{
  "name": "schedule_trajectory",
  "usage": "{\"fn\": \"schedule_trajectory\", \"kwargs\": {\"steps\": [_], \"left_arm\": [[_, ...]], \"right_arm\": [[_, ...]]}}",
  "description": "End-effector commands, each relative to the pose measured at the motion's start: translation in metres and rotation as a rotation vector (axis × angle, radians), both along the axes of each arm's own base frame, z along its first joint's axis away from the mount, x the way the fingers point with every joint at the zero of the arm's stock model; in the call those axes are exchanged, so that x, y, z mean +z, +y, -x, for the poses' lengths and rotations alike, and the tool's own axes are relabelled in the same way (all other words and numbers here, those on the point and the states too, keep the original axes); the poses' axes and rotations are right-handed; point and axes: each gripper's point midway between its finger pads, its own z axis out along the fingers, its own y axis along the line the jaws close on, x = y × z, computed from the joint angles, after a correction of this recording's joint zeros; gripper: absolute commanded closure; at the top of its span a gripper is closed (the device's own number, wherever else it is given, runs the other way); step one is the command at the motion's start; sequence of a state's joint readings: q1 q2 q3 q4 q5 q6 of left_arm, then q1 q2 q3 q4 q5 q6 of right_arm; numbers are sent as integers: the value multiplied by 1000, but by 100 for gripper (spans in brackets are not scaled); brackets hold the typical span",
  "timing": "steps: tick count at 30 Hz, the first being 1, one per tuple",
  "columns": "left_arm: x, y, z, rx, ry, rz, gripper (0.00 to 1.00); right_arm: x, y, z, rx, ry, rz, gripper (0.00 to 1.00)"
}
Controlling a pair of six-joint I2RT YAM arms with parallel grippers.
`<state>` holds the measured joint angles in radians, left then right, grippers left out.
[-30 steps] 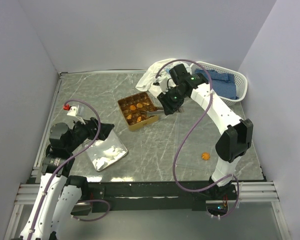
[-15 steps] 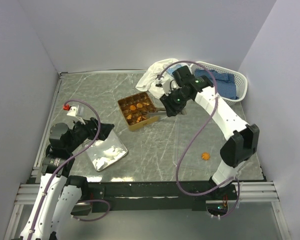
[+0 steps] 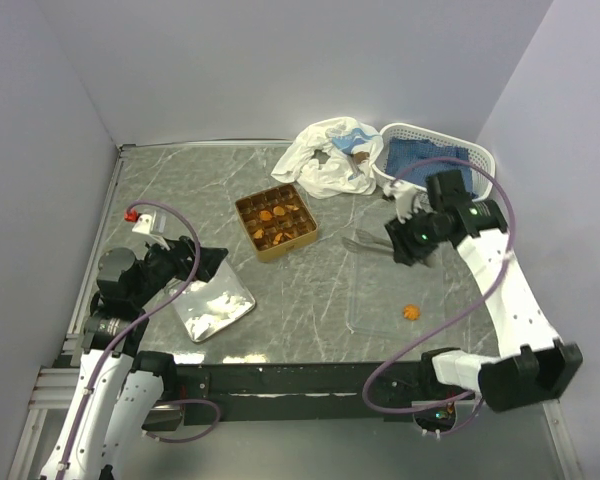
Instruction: Pack the cookies
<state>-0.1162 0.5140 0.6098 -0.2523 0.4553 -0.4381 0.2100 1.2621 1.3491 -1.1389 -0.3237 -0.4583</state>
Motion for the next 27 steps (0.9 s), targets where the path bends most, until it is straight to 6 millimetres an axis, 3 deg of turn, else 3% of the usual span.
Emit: {"fn": "schedule_trajectory", "kwargs": {"steps": [1,6,11,16,27], "left_arm": [[13,-1,1,-16,-61,-1,3],[13,-2,2,-22,-63,0,3],[13,-3,3,-28,-63,2,3],[13,-3,4,-31,-66,3,4],[15,-4,4,-37,-69,4,3]], "right_arm": [[-13,-43,45,-30,34,87,52],[-29,-79,91,-68,74,188,52],[-35,-97,126,-90,96,260,52],[-38,-115,138,-131,78,347,52],[-55,-109,150,-106,110,326,52]]}}
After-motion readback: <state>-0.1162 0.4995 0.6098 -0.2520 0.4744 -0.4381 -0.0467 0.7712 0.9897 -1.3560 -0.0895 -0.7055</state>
